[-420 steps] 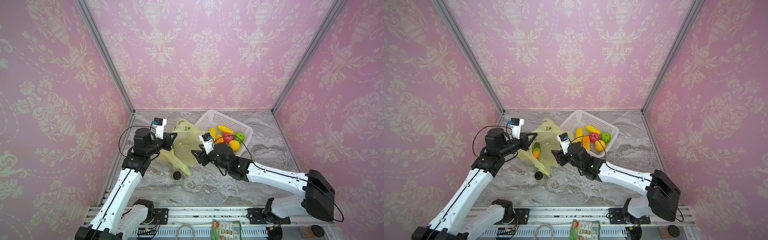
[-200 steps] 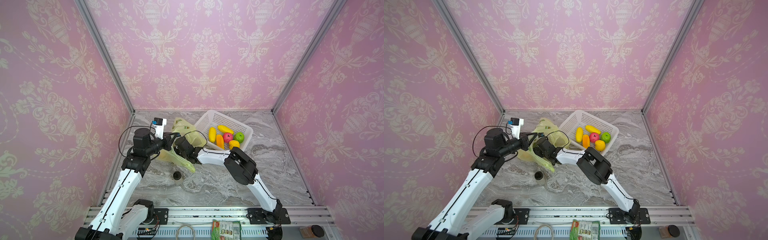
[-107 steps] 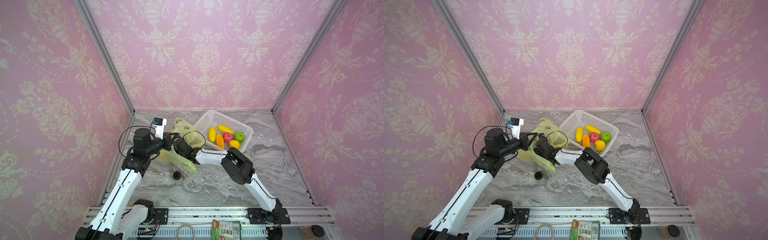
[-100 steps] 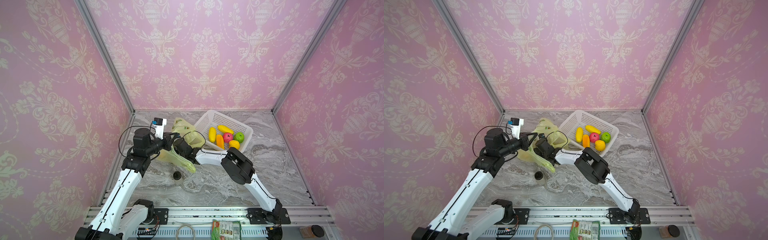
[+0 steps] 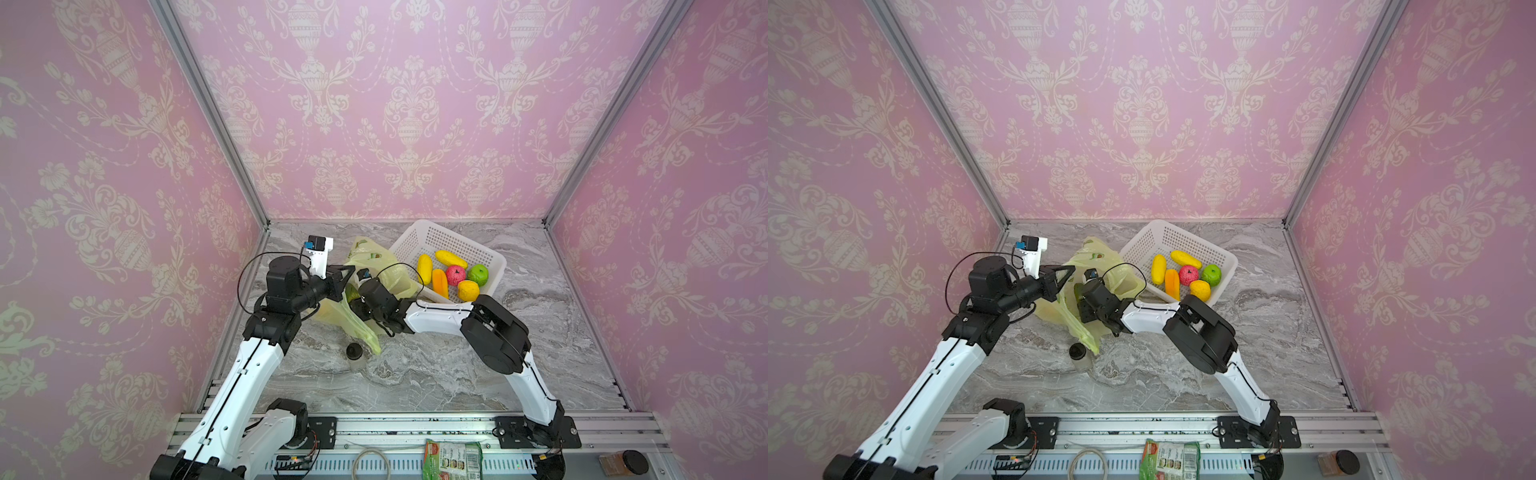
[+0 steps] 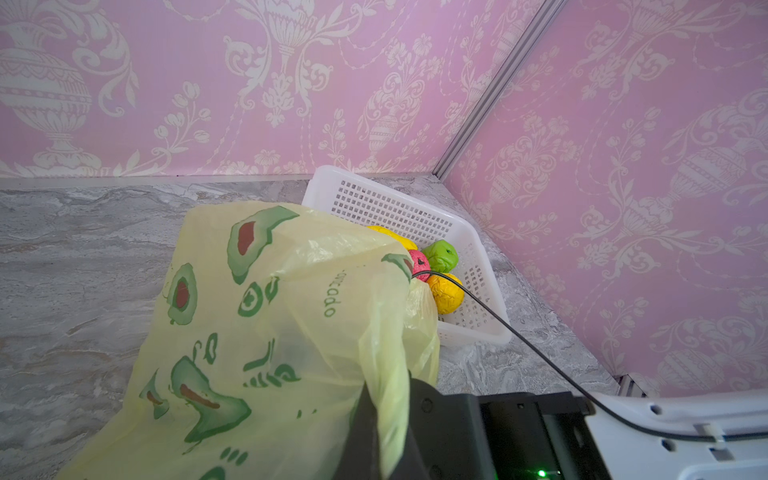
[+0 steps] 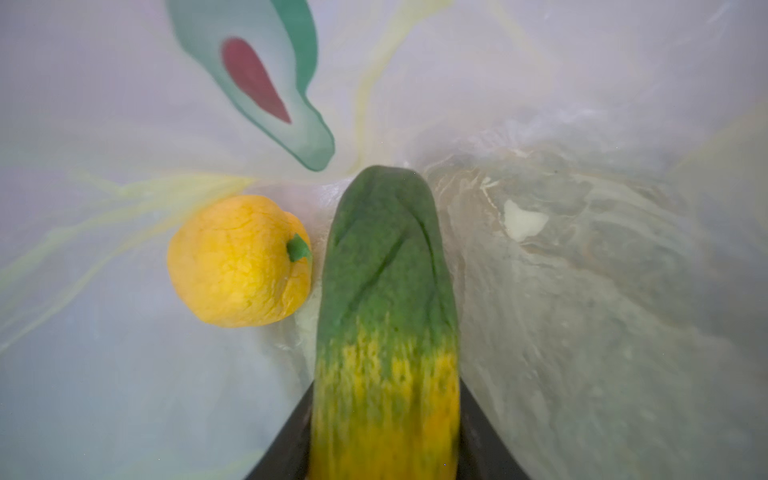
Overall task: Untie the knot of the plastic bag and take out the fruit
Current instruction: 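Reach the right gripper into the bag and grasp the green cucumber, then lift the cucumber out of the bag and carry it over the basket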
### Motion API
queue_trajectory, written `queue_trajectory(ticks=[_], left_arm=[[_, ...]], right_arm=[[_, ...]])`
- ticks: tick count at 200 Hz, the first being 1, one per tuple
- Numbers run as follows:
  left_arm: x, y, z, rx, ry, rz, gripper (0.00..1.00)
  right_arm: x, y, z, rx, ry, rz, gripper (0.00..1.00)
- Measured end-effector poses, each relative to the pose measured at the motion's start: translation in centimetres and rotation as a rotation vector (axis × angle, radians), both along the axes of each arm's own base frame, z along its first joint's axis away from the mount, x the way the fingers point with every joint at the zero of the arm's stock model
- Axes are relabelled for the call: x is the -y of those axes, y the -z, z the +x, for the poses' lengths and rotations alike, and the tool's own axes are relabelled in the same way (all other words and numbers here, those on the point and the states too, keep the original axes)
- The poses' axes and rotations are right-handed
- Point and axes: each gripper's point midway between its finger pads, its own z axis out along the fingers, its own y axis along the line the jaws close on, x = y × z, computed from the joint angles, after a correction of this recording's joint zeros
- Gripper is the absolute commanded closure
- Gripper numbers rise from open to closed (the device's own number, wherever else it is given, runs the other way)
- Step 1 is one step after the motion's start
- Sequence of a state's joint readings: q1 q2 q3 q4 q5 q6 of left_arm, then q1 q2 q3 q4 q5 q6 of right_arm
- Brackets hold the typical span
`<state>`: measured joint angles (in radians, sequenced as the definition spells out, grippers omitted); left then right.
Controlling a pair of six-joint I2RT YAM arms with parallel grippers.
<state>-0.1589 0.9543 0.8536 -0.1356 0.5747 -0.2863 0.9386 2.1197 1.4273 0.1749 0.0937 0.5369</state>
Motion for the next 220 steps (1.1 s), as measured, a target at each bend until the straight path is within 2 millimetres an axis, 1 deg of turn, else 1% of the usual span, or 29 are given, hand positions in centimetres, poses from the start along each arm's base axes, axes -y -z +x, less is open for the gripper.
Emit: queue_trajectory(ticks=[40,47,61,111,145,165,182,203,220], left_arm=[[0.0,0.0,0.0,0.000,0.000,0.000,1.00],[0.0,0.0,0.0,0.000,0.000,0.000,1.00],[0.0,0.0,0.0,0.000,0.000,0.000,1.00],[0.0,0.0,0.0,0.000,0.000,0.000,1.00],[0.0,0.0,0.0,0.000,-0.001,0.000,1.00],[0.0,0.1,0.0,-0.002,-0.001,0.000,1.00],[0.0,0.0,0.0,-0.001,-0.001,0.000,1.00],[0.0,0.0,0.0,-0.001,-0.001,0.000,1.00],[0.0,0.0,0.0,-0.001,-0.001,0.000,1.00]], right_arm=[[2.3,-7.6,-1.6,0.112,-0.016,0.090,0.67],[2.8,-8.7,-1.9,0.130,-0.014,0.106,0.67],[4.0,-10.3,-2.6,0.161,-0.013,0.127,0.69],[8.8,-12.9,-5.5,0.241,0.002,0.140,0.71],[12.8,-15.4,-6.8,0.327,0.057,0.183,0.79],[16.4,-16.3,-6.4,0.366,0.138,0.205,0.80],[19.9,-16.7,-5.3,0.388,0.228,0.214,0.82],[23.7,-16.6,-3.9,0.392,0.340,0.220,0.83],[26.0,-15.9,-3.1,0.384,0.409,0.215,0.83]])
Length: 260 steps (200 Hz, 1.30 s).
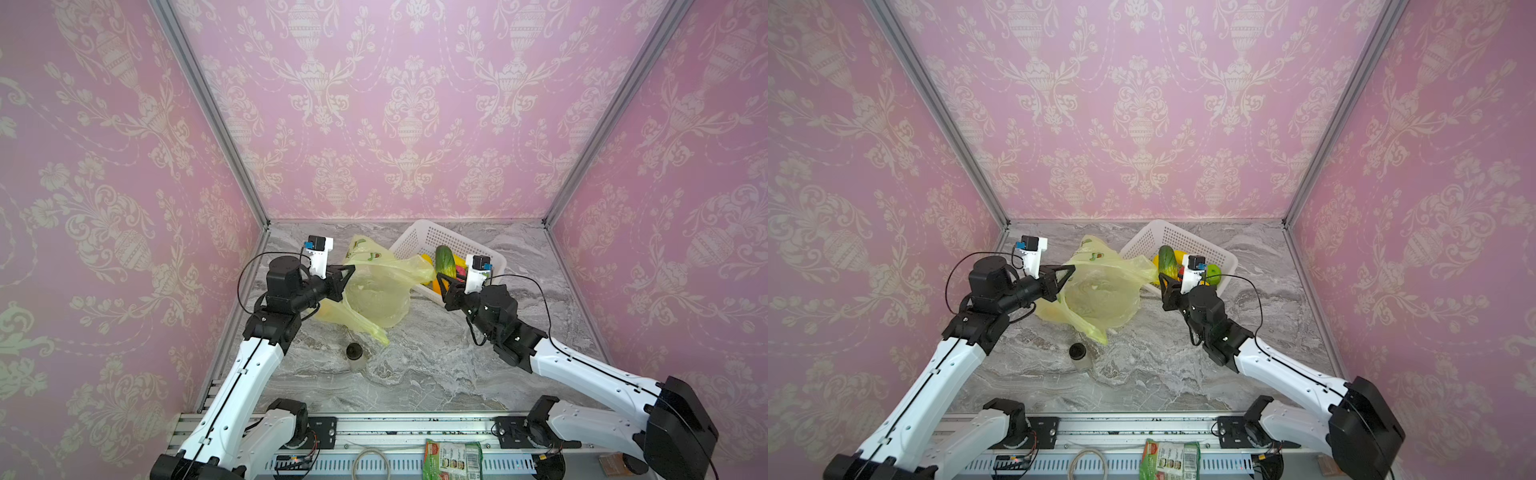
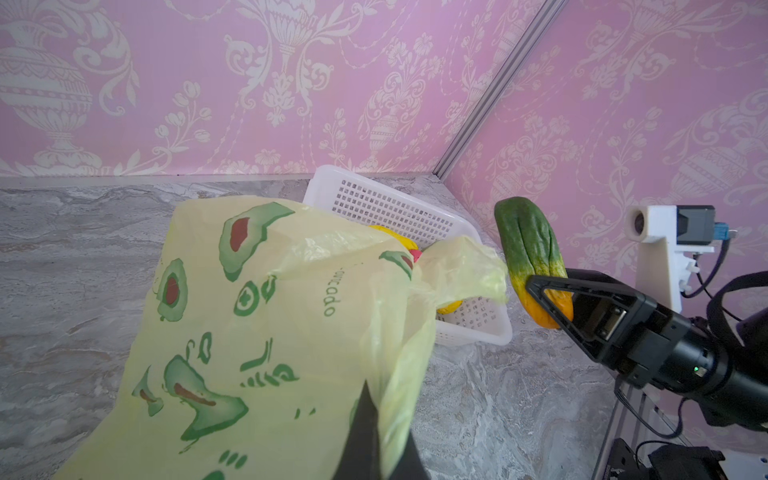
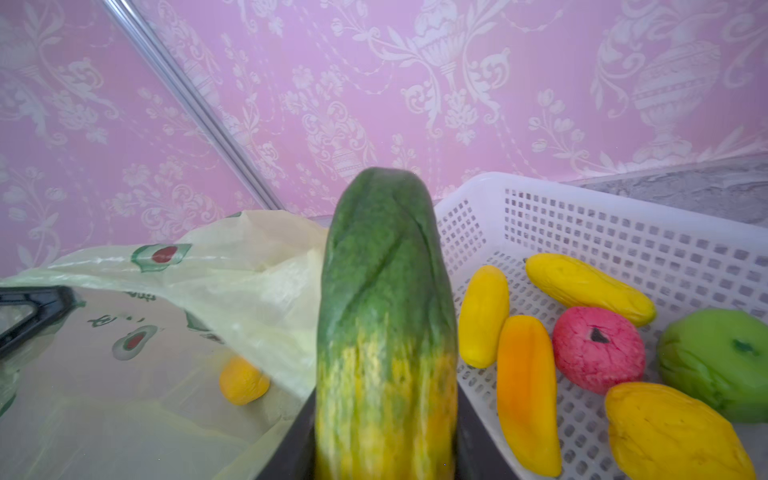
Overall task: Untie the knot of the plastic bag and take out the fruit
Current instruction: 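Lift the cucumber out of the bag and carry it over the basket, then open the right gripper to drop the cucumber into the basket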
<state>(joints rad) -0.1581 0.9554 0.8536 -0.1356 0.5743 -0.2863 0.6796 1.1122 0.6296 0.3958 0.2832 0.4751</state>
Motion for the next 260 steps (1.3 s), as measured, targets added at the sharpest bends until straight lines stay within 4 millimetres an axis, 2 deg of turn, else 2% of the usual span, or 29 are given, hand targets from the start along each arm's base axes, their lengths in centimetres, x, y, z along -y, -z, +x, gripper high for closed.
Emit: queue_trajectory(ticks=[60,95,113,128,148,164,191,229,260], left_arm=[[0.0,0.0,0.0,0.000,0.000,0.000,1.00],[0.0,0.0,0.0,0.000,0.000,0.000,1.00],[0.0,0.0,0.0,0.000,0.000,0.000,1.00],[0.0,0.0,0.0,0.000,0.000,0.000,1.00],[0.0,0.0,0.0,0.000,0.000,0.000,1.00],[0.0,0.0,0.0,-0.001,0.000,0.000,1.00],[0.0,0.1,0.0,-0.002,0.000,0.000,1.00],[0.0,0.1,0.0,-0.002,0.000,0.000,1.00],[0.0,0.1,0.0,-0.002,0.000,0.000,1.00]], right_arm=[[6.2,2.9,2.7,-0.095,0.189,-0.004,0.81],[8.3,8.0,5.4,-0.256,0.260,-0.058,0.78],[8.4,10.5,6.8,-0.340,0.260,-0.079,0.76],[8.0,12.2,8.0,-0.399,0.251,-0.088,0.71],[7.3,14.0,9.1,-0.454,0.229,-0.093,0.67],[6.7,15.1,9.6,-0.481,0.212,-0.097,0.59],[6.1,15.1,10.7,-0.477,0.200,-0.086,0.50],[5.6,14.9,11.1,-0.459,0.182,-0.065,0.30],[5.5,14.6,11.1,-0.433,0.176,-0.054,0.25]])
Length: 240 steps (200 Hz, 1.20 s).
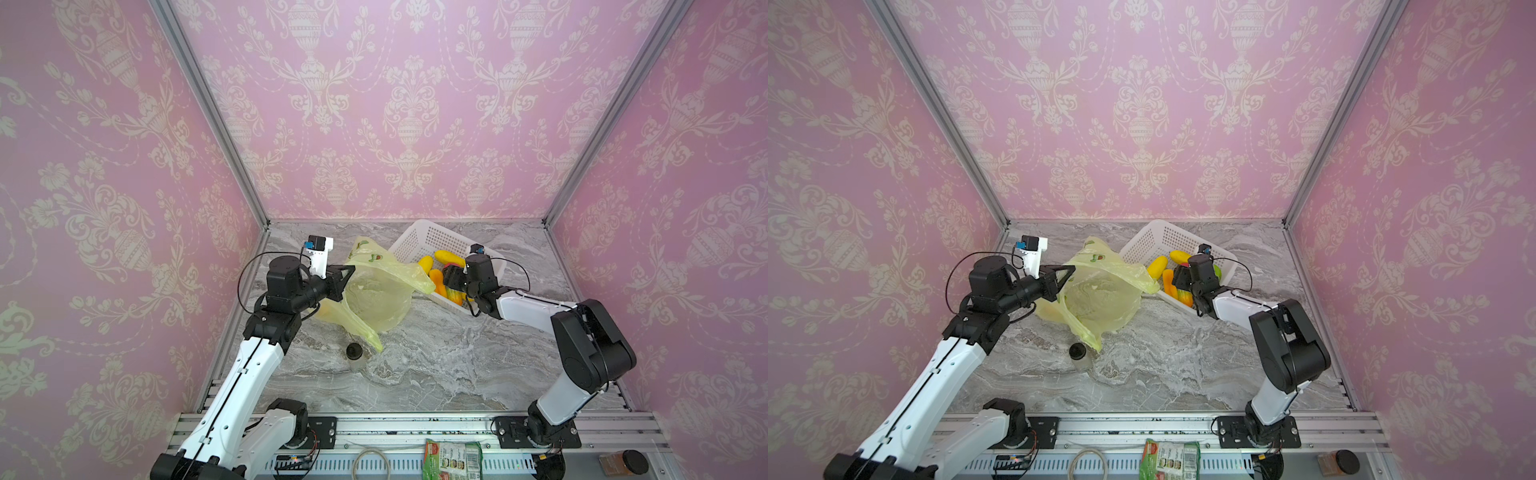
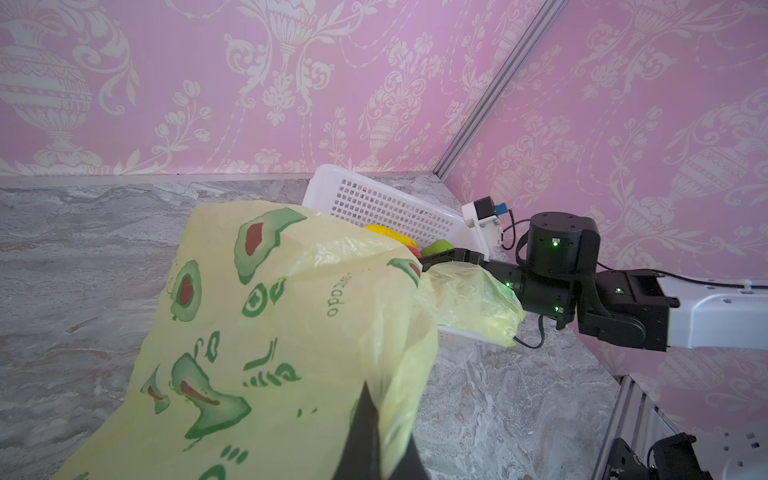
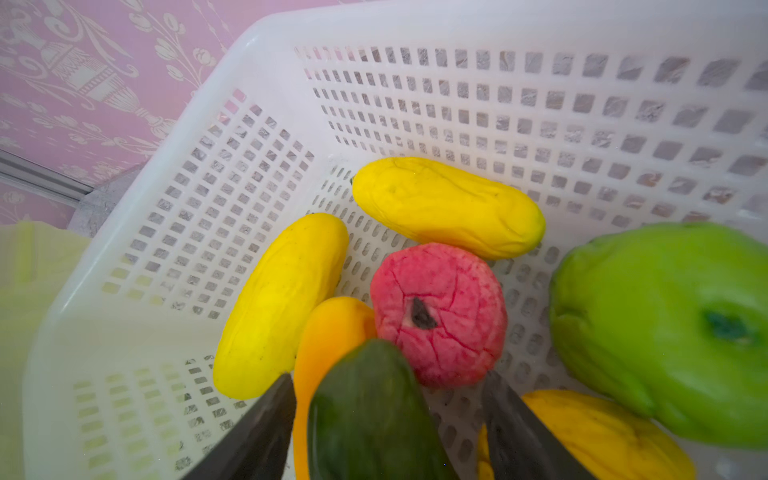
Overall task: Untie the knot of the plastic bag and take out the fruit
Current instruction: 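Open the right gripper to drop the cucumber into the basket, then move the right gripper back into the bag opening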
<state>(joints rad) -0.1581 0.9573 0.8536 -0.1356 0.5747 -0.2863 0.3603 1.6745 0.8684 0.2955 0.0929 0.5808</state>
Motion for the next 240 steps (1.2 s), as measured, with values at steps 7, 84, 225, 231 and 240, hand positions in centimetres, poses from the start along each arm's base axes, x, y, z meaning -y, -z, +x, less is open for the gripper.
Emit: queue_trajectory(ticks=[7,84,225,231,240], left_arm=[[0.0,0.0,0.0,0.000,-0.001,0.000,1.00],[-0.2,0.0,0.1,0.000,-0.006,0.000,1.00],[-0.1,0.1,0.0,-0.002,-0.003,-0.001,1.00],[-0.1,0.1,0.0,-0.002,-0.003,-0.001,1.00],[-0.1,0.1,0.0,-0.002,-0.002,-0.002,1.00]], right_arm=[[0.1,-0.1,-0.2,0.007,0.001,0.002,0.25],[2.7,-4.5,-5.2,0.150,0.031,0.022,0.19],[-10.2,-17.6,-20.1,0.748,-0.565,-0.007,0.31],[-11.2,-17.4,-20.7,0.753,-0.602,-0.022,0.32],[-12.6,-16.9,-21.3,0.755,-0.655,-0.045,0.35]])
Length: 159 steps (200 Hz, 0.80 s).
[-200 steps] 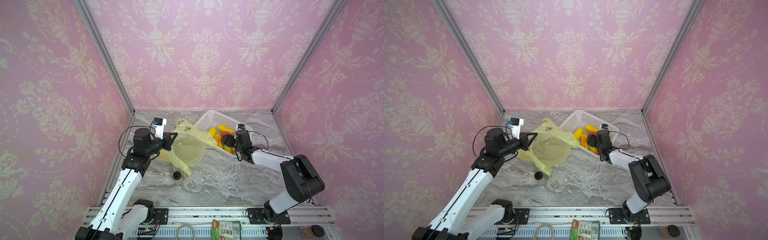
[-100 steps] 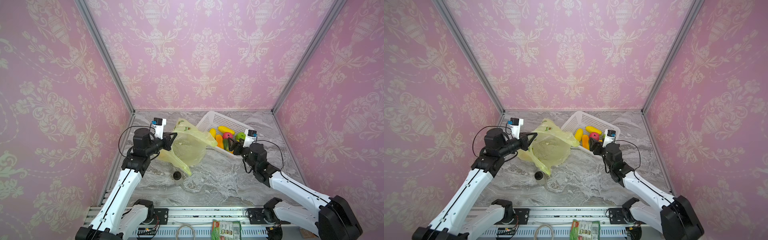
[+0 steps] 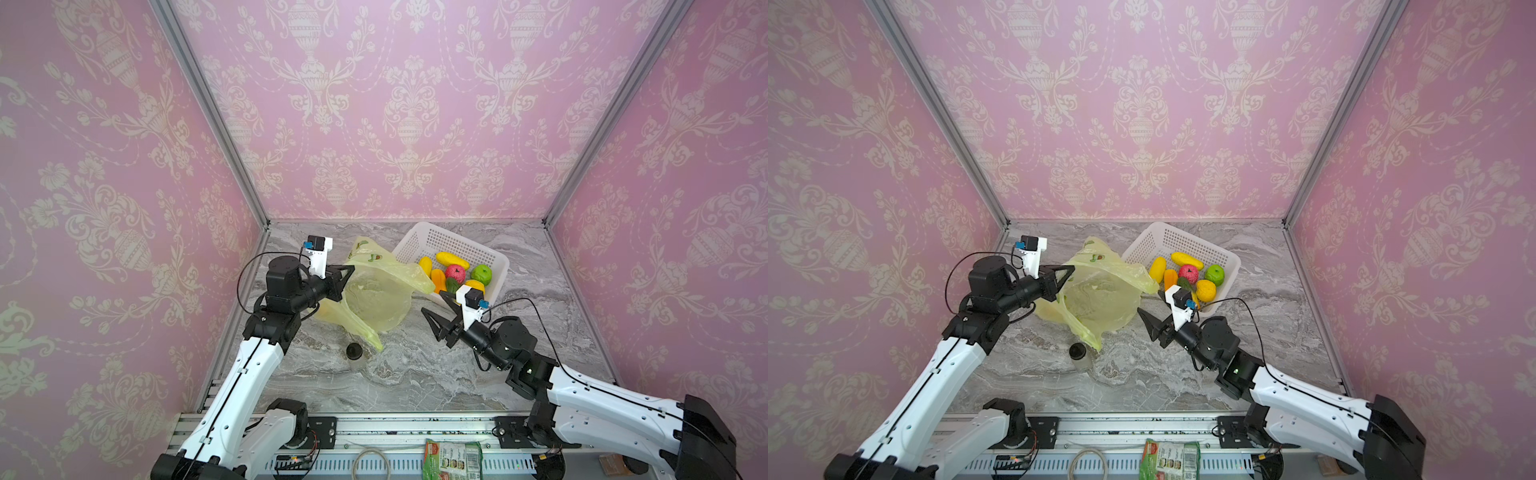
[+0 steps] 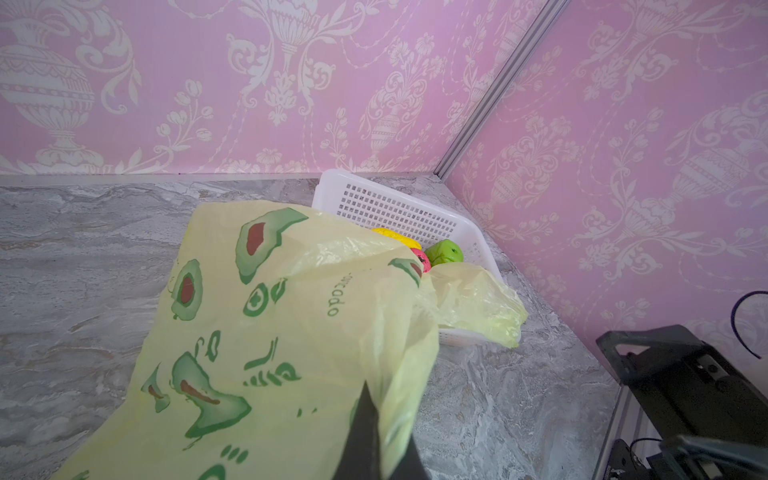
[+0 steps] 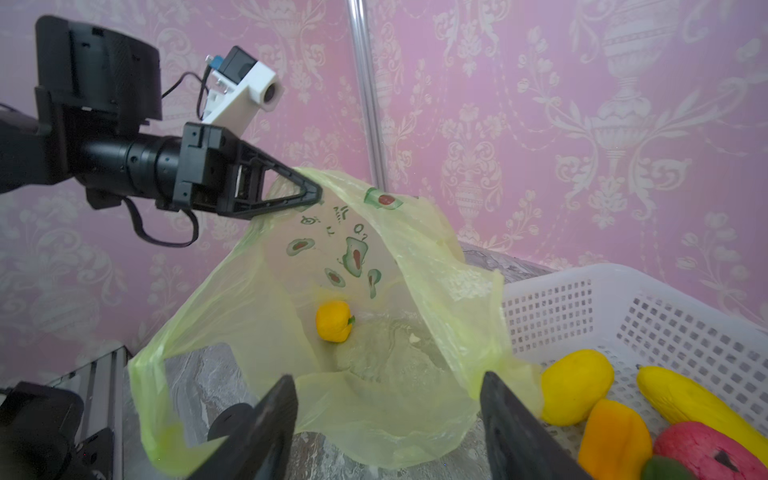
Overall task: Untie the knot of the plastic bag and take out the fruit
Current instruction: 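Move the right gripper back into the bag opening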
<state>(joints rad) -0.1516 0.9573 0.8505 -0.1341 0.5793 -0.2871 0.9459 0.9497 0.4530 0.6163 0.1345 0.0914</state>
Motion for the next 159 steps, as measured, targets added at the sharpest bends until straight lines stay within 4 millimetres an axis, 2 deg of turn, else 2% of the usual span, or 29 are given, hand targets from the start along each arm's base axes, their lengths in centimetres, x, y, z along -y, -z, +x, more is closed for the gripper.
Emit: queue_trajectory(ticks=[41,65,79,112,139,159], left_arm=[[0.1,-0.1,0.0,0.002,0.003,-0.005,1.00],[0.2,-0.1,-0.1,-0.001,0.009,-0.012,1.00],[0.2,-0.1,-0.1,-0.002,0.013,-0.013,1.00],[0.2,-0.2,-0.2,-0.002,0.014,-0.014,1.00],[0.2,-0.2,-0.2,-0.002,0.014,-0.014,1.00],[0.2,-0.2,-0.2,-0.002,0.014,-0.014,1.00]], right_arm=[[-7.2,1.6,-1.4,0.032,-0.145,-0.165,0.46],[-11.1,2.7,-1.0,0.032,-0.193,-0.235,0.54],[-12.7,3.9,-0.4,0.019,-0.198,-0.265,0.57],[-14.5,8.2,1.7,-0.041,-0.182,-0.340,0.72],[-14.6,11.3,3.9,-0.113,-0.159,-0.359,0.72],[-14.5,12.4,5.1,-0.152,-0.145,-0.346,0.72]])
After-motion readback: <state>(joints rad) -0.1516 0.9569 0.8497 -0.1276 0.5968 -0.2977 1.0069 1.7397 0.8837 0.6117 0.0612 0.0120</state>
